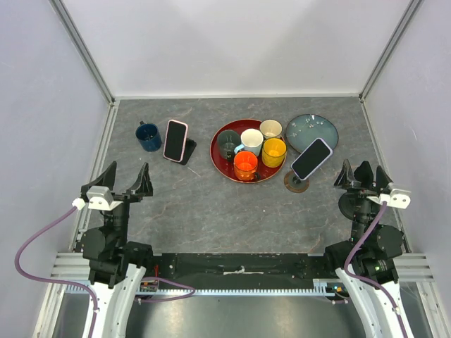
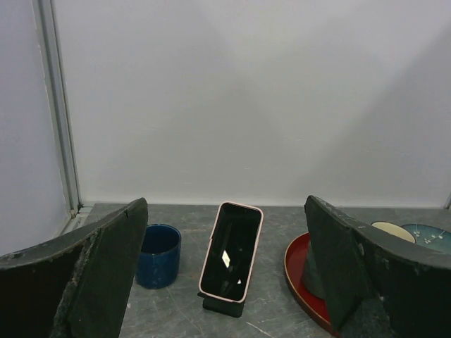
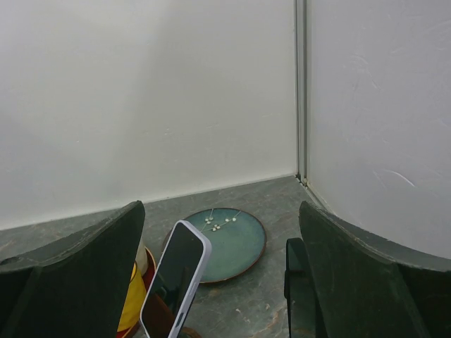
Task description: Remove the phone from the phone stand
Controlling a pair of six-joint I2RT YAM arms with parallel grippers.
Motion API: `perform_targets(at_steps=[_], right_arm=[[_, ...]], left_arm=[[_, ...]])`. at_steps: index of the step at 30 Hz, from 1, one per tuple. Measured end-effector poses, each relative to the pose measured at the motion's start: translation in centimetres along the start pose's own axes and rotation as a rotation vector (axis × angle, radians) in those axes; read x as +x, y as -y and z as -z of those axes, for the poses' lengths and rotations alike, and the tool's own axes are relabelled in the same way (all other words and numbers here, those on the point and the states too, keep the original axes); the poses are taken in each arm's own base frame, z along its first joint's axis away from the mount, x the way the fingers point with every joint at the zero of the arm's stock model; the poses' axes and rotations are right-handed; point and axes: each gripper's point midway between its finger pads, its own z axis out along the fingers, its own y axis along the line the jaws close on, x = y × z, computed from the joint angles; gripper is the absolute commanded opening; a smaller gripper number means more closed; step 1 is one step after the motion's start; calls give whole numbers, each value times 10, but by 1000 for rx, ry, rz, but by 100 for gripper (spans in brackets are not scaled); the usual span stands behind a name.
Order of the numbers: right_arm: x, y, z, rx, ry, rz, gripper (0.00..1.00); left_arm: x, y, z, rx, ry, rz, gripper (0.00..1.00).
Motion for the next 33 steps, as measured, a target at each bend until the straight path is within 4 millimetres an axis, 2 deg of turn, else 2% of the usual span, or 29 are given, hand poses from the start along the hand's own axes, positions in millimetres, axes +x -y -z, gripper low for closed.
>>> perform_targets(at_steps=[12,18,26,29,33], right_arm=[[1,-1,0,-9,-6,4,98],[-5,-6,1,-37,-12,-9,98],[-30,-51,-17,-239,-146,34,98],[-26,-68,-24,-307,-236,54,98],[-4,-100,-27,-448,-415,47,98]], left_arm=[[0,-1,0,-3,0,0,99],[1,-2,0,-9,-4,0,99],[8,-7,3,-39,-42,-2,100],[9,-9,5,-51,-69,1,100],[9,-8,10,-52,-107,12,100]])
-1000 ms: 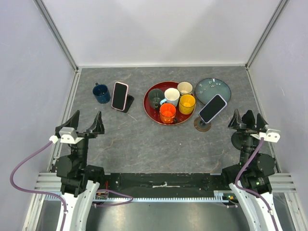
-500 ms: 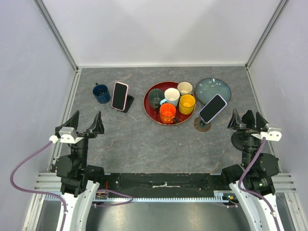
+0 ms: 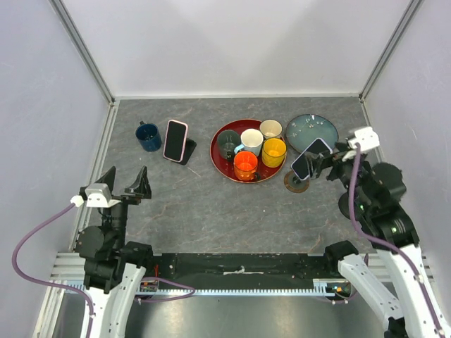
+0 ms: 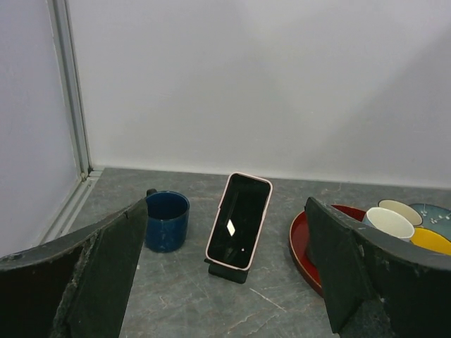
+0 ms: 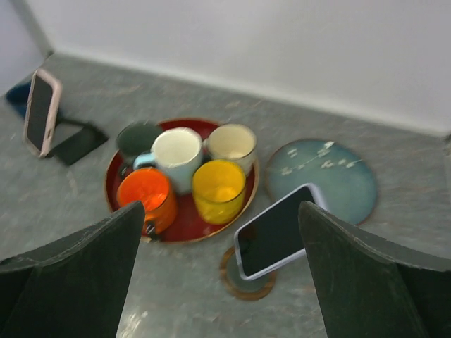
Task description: Remove the phone from the phone stand
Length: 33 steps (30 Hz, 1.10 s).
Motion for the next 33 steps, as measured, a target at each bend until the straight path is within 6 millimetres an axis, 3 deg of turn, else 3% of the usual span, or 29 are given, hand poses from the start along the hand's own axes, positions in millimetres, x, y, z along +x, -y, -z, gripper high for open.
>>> perform_targets(at_steps=[3,6,12,17,20,23,28,31,33], right_arm=[[24,-17,-15,-83,-139,-44,98],[54,-16,-28,-49,-281,-116,98],[108,9,-60,159,-528,-199,98],[145,42,-72,316,-633,-276,98],[149,76,-71,436,-624,-340,98],[142,100,-67,534,-571,-364,98],[128,99,-76,504,-498,-382,98],[137,92,-80,458,-507,-398,97],[146,88,-81,440,-529,-406,91]], left_arm=[[6,1,2,7,-30,2,100],[13,3,4,16,-63,3,100],[22,5,8,28,-106,3,100],[24,8,9,43,-121,6,100],[23,10,10,51,-123,9,100],[23,11,11,59,-125,12,100],[25,13,11,68,-136,13,100],[26,13,12,70,-140,13,100],[27,13,12,70,-142,12,100]])
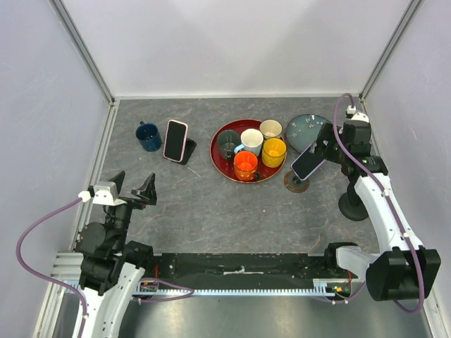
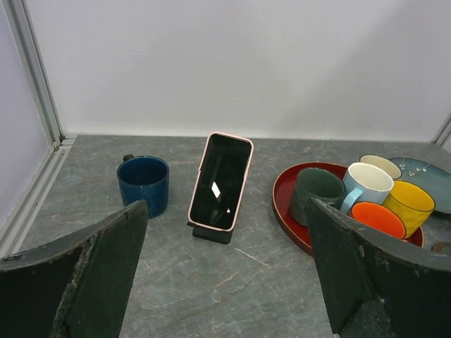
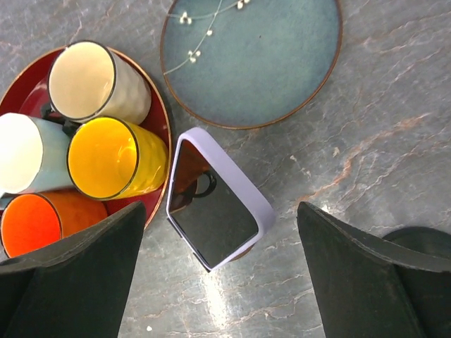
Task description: Remove the phone from the phone stand
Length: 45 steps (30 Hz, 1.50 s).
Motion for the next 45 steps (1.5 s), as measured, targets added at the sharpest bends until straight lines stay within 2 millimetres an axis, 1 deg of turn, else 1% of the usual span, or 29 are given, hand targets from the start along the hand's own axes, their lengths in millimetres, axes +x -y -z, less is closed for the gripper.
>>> perform_targets(at_steps=[2,10,12,17,22,25,26,28,29,31,32,34,35,37,41,45], right_arm=[[7,0,-4,-7,-24,5,90],[36,4,-17,-49,-73,6,82],[41,4,-19,-62,-80,11,80],[44,0,-22,-94,-72,20,76],[46,-2,-24,-113,-58,21,68],[47,1,-25,-115,-55,13,61],[47,3,-25,-113,-52,10,57],[43,5,-23,-111,-39,7,51],[41,5,-22,-112,-30,5,44],[37,4,-20,-118,-12,6,36],[35,2,-18,-127,-4,4,30],[33,-2,-14,-150,11,-2,22],[31,-6,-12,-170,20,-4,17],[27,-13,-9,-203,38,-8,12],[27,-13,-6,-206,48,-7,2],[27,-13,-1,-215,62,-5,0]], left_arm=[[0,1,0,5,-1,1,100],[0,4,0,21,-2,4,99],[0,5,0,28,-3,5,99],[1,7,0,34,-4,6,99],[0,7,0,37,-3,6,99],[1,9,1,49,-4,8,99],[1,10,1,52,-5,8,99],[1,11,1,60,-5,8,99],[0,12,1,61,-4,8,99],[0,12,1,62,-2,8,99],[0,12,1,64,-2,8,98],[0,13,1,72,-1,9,98],[0,14,1,74,-1,9,98],[0,14,1,76,-1,10,98],[0,17,1,89,-1,9,98],[0,18,1,97,-2,9,98]])
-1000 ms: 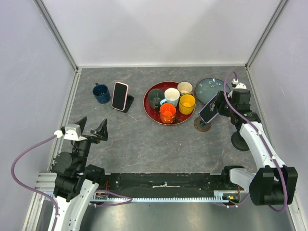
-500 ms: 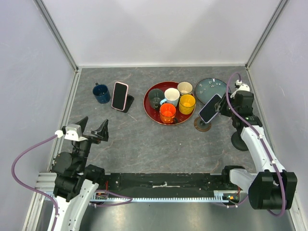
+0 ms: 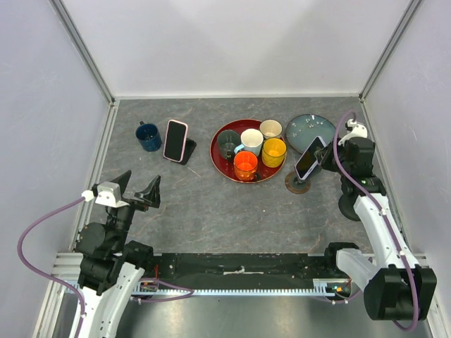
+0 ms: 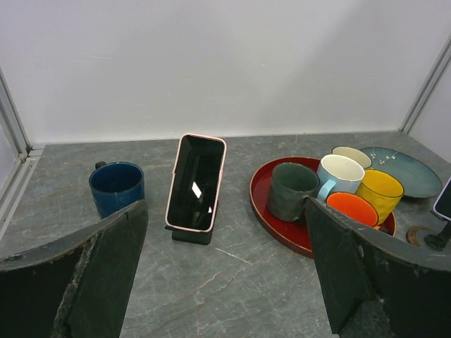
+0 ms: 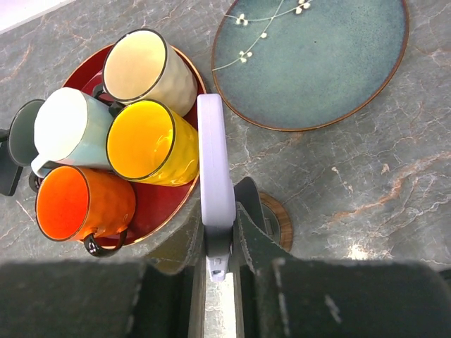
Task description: Remove the phone from the phone stand
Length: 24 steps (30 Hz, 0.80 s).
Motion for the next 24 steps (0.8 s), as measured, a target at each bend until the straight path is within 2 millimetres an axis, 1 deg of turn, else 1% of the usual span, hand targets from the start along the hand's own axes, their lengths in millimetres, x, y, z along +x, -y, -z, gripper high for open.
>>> perform_targets(at_steps=[4,8,11,15,19,22,24], right_arm=[[-4,-3,7,-11,23,4,0],[-12,-11,18,-47,62,8,0],[-22,-25,29,-111,108,5,0],[-28,-48,41,-209,143,9,0],[-20,-80,48,-338,117,25,0],[-12,-95,52,-406,98,23,0],[-6,-103,54,-442,87,15,0]], left_arm=[[0,1,0,6,1,0,99],[-3,4,-1,23,12,6,100],[1,7,-6,33,-12,17,100],[15,16,-21,69,-121,17,100],[23,27,-41,107,-256,27,100],[30,36,-54,144,-332,40,100],[39,42,-62,167,-389,49,100]])
